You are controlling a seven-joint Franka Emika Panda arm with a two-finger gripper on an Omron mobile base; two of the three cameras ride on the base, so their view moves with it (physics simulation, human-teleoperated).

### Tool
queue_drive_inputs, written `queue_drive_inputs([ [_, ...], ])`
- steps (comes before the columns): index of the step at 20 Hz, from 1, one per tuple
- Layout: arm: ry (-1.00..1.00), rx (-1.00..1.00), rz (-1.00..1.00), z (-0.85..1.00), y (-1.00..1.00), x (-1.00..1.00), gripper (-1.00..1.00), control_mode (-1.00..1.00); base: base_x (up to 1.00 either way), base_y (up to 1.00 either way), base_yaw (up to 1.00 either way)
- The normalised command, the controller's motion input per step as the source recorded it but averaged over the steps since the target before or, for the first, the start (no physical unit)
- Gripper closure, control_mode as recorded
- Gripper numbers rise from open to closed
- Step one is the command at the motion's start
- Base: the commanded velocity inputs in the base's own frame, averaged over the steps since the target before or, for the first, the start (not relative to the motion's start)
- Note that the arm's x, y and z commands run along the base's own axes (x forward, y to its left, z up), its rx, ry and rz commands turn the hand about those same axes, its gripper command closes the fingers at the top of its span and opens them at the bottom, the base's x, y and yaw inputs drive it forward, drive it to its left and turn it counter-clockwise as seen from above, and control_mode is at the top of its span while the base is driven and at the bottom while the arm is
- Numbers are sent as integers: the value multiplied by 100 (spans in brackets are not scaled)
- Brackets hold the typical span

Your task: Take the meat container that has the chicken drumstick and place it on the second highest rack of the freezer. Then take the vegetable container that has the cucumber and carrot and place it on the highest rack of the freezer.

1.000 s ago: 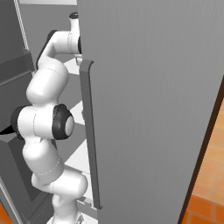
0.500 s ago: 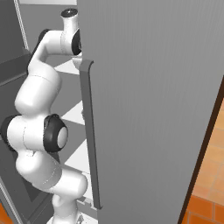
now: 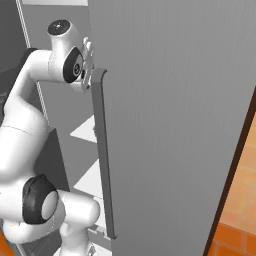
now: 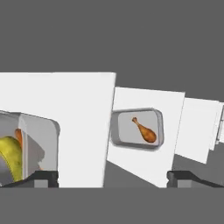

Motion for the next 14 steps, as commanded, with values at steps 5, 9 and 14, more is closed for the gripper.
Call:
queue_drive_inputs([
  [5,0,3,0,-14,0,-100,-100,-100,0,0,0],
  [9,6,4,0,-42,0,-100,-100,-100,0,0,0],
  [14,5,0,0,-55,4,-97,-100,-100,0,0,0],
])
